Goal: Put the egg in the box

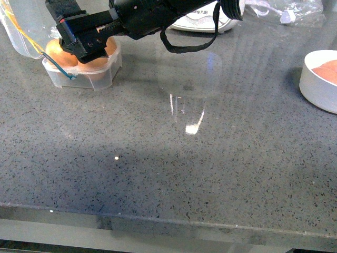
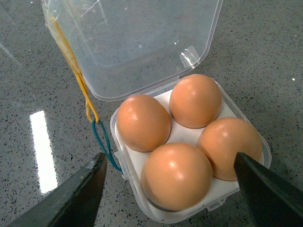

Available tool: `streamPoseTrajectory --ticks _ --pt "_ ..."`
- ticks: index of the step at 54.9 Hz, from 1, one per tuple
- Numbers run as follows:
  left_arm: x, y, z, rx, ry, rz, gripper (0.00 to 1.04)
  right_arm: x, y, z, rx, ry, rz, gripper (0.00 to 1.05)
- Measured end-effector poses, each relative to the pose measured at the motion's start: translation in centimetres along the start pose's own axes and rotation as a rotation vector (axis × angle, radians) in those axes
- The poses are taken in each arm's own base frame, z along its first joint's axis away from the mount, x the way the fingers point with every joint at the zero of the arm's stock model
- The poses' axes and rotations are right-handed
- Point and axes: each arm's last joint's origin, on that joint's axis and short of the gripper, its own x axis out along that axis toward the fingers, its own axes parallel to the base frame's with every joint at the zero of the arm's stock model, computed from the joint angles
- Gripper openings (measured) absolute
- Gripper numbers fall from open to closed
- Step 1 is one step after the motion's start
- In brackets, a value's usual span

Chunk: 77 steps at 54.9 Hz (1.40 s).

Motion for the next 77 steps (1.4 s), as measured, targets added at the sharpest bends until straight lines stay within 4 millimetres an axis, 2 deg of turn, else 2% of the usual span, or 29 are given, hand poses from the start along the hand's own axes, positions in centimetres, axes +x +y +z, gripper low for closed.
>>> streamPoseTrajectory --ticks 6,18,28,33,37,40,46,51,60,64,69,75,77 --pt "0.0 0.0 0.0 0.000 0.000 0.000 0.98 0.0 0.0 0.0 0.001 0.000 0.000 0.99" --pt "0.0 0.0 0.0 0.000 0.000 0.000 0.98 -0.2 0.0 -0.3 0.014 -0.002 -0.001 0.97" --pt "0.0 0.0 0.0 0.000 0.000 0.000 0.98 -2.5 -0.4 1.0 0.037 -0.055 -0.078 0.97" --pt "0.0 0.0 0.0 0.000 0.000 0.000 0.98 -5.6 -1.3 2.0 0.092 -0.086 -0.242 0.97" --pt "0.0 0.0 0.0 0.000 0.000 0.000 0.98 -8.6 -2.1 1.8 0.112 -0.109 -0.433 0.97" --pt "0.0 0.0 0.0 0.000 0.000 0.000 0.98 -11.0 -2.6 1.1 0.116 -0.120 -0.561 0.97" --pt "0.0 0.0 0.0 0.000 0.000 0.000 0.98 -17.2 -3.1 -1.0 0.094 -0.151 -0.852 0.97" --pt "0.0 0.0 0.0 0.000 0.000 0.000 0.98 -22.0 -3.0 -2.7 0.112 -0.173 -1.014 0.97" --pt "0.0 0.0 0.0 0.000 0.000 0.000 0.98 -29.2 -2.0 -4.9 0.149 -0.247 -1.249 0.97" --pt "0.0 0.0 0.0 0.000 0.000 0.000 0.98 -31.5 -1.0 -4.9 0.139 -0.291 -1.320 0.97" --pt "0.0 0.0 0.0 0.000 0.000 0.000 0.98 -33.4 0.2 -4.7 0.112 -0.332 -1.374 0.97" --pt "0.0 0.0 0.0 0.000 0.000 0.000 0.98 -34.9 1.5 -4.4 0.082 -0.363 -1.404 0.97" --pt "0.0 0.0 0.0 0.000 0.000 0.000 0.98 -35.4 2.1 -4.4 0.087 -0.379 -1.357 0.94"
